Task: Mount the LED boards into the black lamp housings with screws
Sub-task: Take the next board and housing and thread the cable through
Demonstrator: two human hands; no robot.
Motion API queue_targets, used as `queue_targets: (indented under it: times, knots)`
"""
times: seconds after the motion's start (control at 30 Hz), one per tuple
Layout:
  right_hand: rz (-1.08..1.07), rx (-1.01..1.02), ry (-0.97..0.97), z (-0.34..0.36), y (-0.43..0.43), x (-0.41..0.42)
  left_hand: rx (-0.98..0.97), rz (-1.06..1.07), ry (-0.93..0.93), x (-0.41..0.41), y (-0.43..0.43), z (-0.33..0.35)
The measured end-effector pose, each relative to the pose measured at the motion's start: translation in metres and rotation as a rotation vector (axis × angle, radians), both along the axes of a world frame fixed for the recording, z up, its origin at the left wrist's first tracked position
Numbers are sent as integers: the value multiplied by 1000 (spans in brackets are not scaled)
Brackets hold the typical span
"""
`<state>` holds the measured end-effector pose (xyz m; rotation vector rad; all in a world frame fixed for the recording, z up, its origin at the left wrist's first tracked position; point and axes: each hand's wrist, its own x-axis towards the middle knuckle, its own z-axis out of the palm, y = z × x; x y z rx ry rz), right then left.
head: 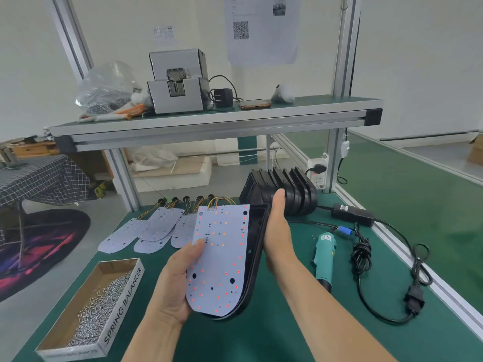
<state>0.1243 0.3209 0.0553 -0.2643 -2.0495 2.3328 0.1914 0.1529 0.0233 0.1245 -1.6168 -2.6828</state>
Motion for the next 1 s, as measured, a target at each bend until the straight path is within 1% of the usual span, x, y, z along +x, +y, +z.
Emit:
queue_targets:
  times: [0.1, 0.13, 0.17, 0.23, 0.27, 0.3, 0.37, 0.4, 0.43, 0.5, 0.53, 0.57, 0.6, 0.63, 0.67, 0.7, 0.8, 0.87, 0.93, 1.0]
  knots:
    - [-7, 153, 30, 2, 3, 0, -3, -6, 1, 2, 1, -3]
    - [-17, 208, 84, 1, 5, 0, -2, -11, 8, 3, 0, -4]
    - [-32, 319, 152, -1, 6, -1, -6, -17, 20, 3, 0, -4]
    - [-112, 358, 206, -7, 12, -2, -37, -51, 60, 6, -2, 1]
    - [-116, 360, 182, -12, 16, -5, -73, -67, 84, 7, -1, 4]
    - [-84, 342, 161, -11, 18, -6, -118, -61, 101, 8, 0, 8]
    - [11, 386, 142, -7, 21, -6, -197, -2, 107, 7, 3, 11]
    - [7, 424, 213, -3, 22, -4, -228, 29, 110, 7, 4, 12]
    - [-70, 474, 326, -3, 24, -3, -261, 51, 121, 7, 5, 12]
    - [-250, 431, 585, 4, 27, 11, -324, 74, 164, 6, 5, 13]
    - [-265, 447, 719, 6, 30, 18, -339, 82, 184, 6, 5, 13]
    - [-204, 556, 820, 7, 32, 24, -345, 86, 198, 6, 5, 12]
    - [-104, 693, 852, 6, 33, 28, -344, 84, 206, 6, 5, 11]
    - [-4, 801, 830, 4, 33, 29, -344, 75, 210, 6, 6, 11]
    - [58, 857, 778, 4, 34, 29, -353, 67, 213, 6, 7, 10]
    - [97, 840, 716, 6, 35, 29, -373, 64, 215, 6, 9, 10]
    - [187, 609, 599, 14, 36, 29, -504, 76, 230, 6, 14, 10]
    - [158, 554, 604, 17, 33, 29, -588, 93, 287, 5, 18, 10]
    - [109, 565, 632, 18, 30, 30, -635, 125, 341, 3, 22, 8]
    - [72, 572, 653, 17, 27, 30, -658, 189, 325, 1, 25, 6]
